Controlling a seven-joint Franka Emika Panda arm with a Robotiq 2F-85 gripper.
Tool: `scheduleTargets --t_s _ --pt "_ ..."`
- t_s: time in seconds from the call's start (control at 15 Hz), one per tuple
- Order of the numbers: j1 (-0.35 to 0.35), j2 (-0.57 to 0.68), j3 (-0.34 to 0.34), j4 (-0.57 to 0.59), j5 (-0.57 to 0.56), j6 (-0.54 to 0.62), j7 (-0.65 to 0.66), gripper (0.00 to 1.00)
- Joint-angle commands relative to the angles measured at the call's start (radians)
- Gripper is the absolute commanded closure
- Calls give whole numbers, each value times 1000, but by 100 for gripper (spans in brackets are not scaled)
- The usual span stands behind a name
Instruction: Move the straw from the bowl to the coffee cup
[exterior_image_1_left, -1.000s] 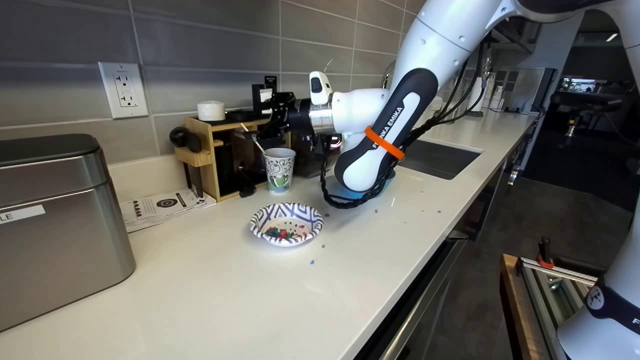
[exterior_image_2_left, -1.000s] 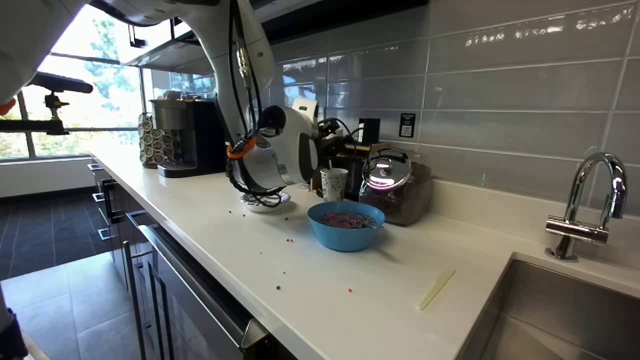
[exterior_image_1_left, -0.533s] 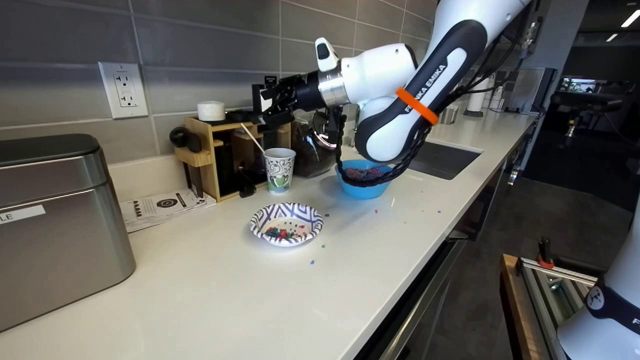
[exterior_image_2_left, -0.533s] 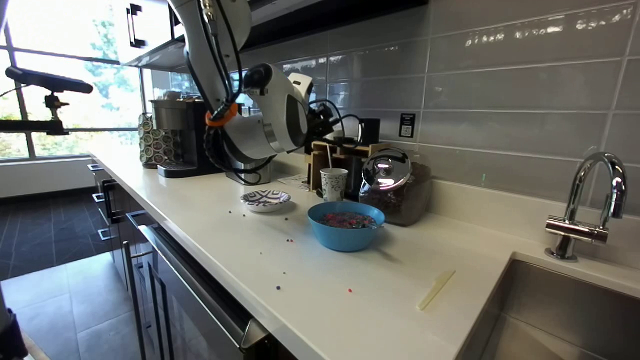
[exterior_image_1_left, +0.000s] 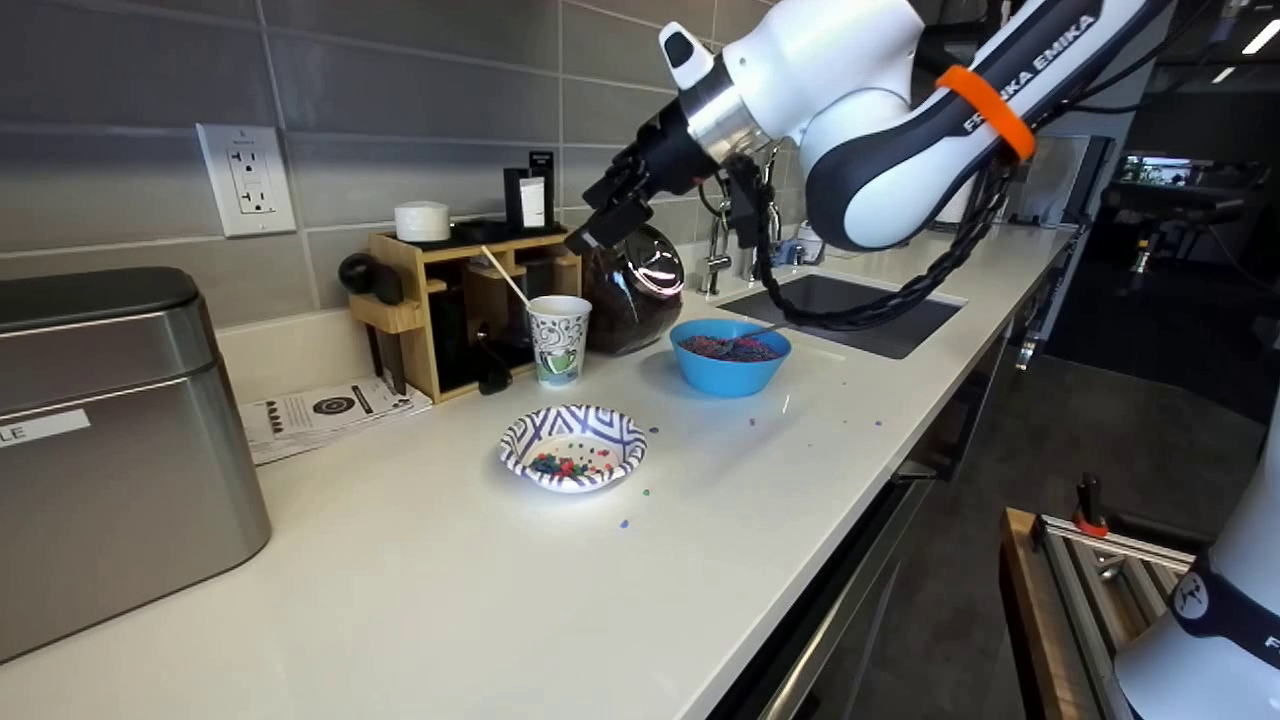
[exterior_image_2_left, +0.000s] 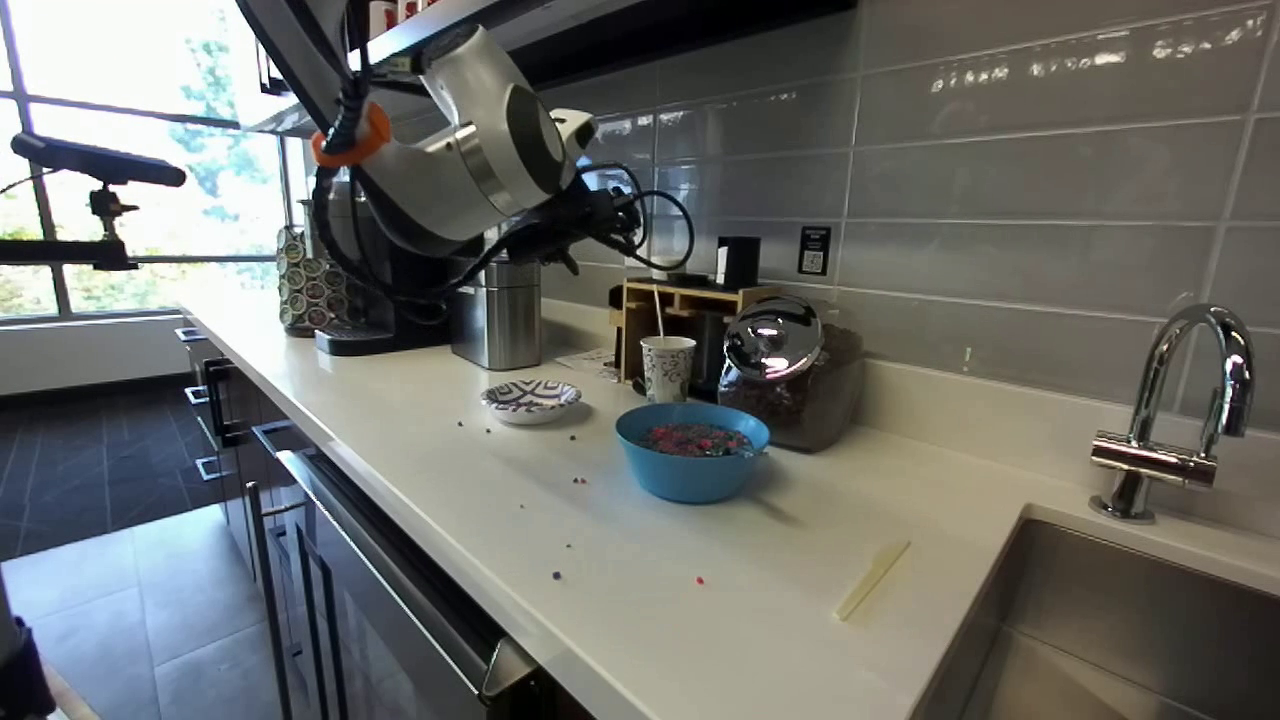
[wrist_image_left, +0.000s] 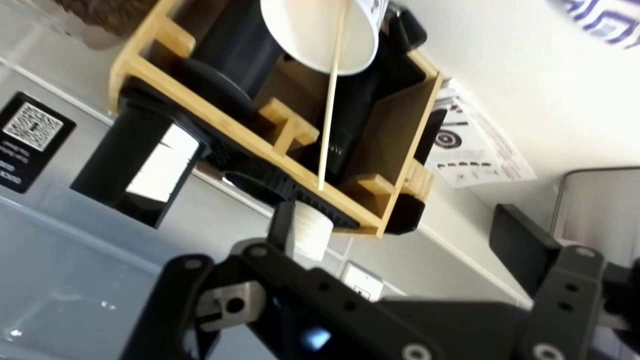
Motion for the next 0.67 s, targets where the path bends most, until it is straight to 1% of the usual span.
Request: scheduleTargets --t_s 0.0,0.07,0.13,0.2,0.27,0.33,0.4,0.47,0.6 --pt "37 -179 35 -139 131 -267 -70 0" --pt "41 -216 24 -135 89 -354 -23 0" --pt "50 -242 48 -157 181 -410 -96 0" --pt "61 -266 52 -165 209 -467 -111 0" --pt "70 -288 52 -172 246 -497 -138 0" --pt "81 -306 44 -184 279 -478 -171 0" --pt "34 -241 77 -134 241 -448 -132 0" --pt "43 -261 76 -146 264 -454 -152 0" --pt "46 -281 75 -160 277 -454 -164 0"
